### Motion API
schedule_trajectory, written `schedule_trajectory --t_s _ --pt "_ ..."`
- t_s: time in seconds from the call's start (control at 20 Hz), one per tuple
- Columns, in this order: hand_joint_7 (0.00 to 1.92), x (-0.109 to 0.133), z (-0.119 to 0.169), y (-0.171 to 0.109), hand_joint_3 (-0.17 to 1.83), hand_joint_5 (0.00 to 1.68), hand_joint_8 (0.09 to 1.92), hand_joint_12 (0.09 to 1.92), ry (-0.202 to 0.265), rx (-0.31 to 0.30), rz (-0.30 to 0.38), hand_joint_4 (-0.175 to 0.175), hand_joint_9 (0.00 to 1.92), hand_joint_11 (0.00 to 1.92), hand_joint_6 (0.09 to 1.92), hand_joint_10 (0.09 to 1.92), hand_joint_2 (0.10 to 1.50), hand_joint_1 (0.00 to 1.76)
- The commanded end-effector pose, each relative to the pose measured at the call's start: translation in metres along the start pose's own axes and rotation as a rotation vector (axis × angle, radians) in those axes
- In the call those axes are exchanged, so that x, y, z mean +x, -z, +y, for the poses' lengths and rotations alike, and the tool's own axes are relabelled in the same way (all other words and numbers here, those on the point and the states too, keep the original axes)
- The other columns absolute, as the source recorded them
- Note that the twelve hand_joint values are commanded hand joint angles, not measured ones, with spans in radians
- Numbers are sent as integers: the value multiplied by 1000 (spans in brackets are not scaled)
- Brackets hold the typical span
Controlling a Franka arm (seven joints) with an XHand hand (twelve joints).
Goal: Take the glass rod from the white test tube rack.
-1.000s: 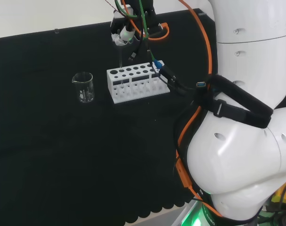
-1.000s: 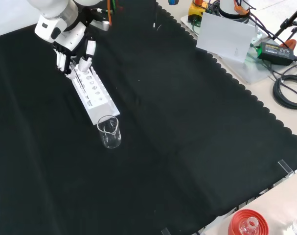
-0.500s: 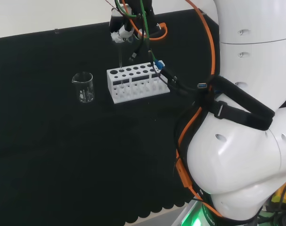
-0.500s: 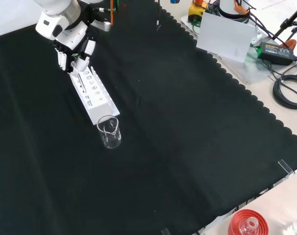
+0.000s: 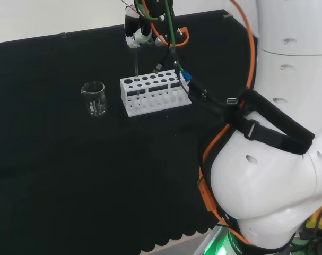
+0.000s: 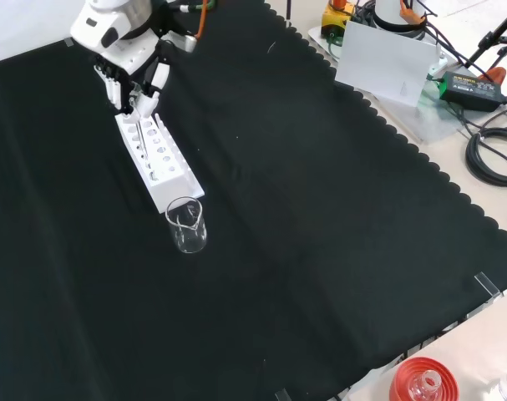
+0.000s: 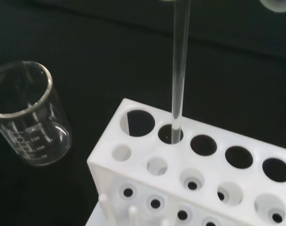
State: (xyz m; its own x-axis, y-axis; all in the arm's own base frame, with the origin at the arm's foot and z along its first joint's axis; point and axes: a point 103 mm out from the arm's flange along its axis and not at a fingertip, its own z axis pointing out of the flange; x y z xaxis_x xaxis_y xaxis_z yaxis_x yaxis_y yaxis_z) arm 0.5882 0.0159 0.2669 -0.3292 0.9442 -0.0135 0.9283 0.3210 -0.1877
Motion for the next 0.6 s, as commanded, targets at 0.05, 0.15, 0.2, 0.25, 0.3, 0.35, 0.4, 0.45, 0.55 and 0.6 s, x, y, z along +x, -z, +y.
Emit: schedule_trajectory --t_s 0.05,0.15,0.2,0.25,0.3,0.35,0.4,0.45,0.55,0.6 --pt "1386 7 -12 35 -175 1242 546 457 22 -95 -66 -175 1705 1638 444 403 1061 1324" --pt "1389 8 -15 42 -175 1252 543 453 13 -96 -70 -175 1723 1642 424 380 1059 1325" --pt "1389 9 -17 45 -175 1254 544 452 12 -100 -67 -175 1729 1643 417 375 1059 1325" --pt "1388 10 -19 48 -175 1256 547 452 10 -101 -69 -175 1732 1644 412 371 1059 1326" --pt "1388 11 -21 51 -175 1258 549 452 9 -100 -69 -175 1735 1645 407 369 1059 1326" --pt "1387 12 -24 54 -175 1260 551 452 10 -100 -70 -175 1738 1646 403 367 1058 1326" --pt "1387 13 -27 57 -175 1261 551 452 10 -97 -71 -175 1740 1647 401 365 1058 1326" --pt "1387 14 -30 60 -175 1262 551 452 8 -94 -75 -175 1743 1649 399 363 1058 1326" --pt "1395 16 -36 65 -175 1275 536 451 2 -87 -81 -175 1755 1652 375 340 1055 1326" --pt "1397 17 -39 67 -175 1278 533 451 -1 -85 -81 -175 1760 1653 368 333 1055 1327"
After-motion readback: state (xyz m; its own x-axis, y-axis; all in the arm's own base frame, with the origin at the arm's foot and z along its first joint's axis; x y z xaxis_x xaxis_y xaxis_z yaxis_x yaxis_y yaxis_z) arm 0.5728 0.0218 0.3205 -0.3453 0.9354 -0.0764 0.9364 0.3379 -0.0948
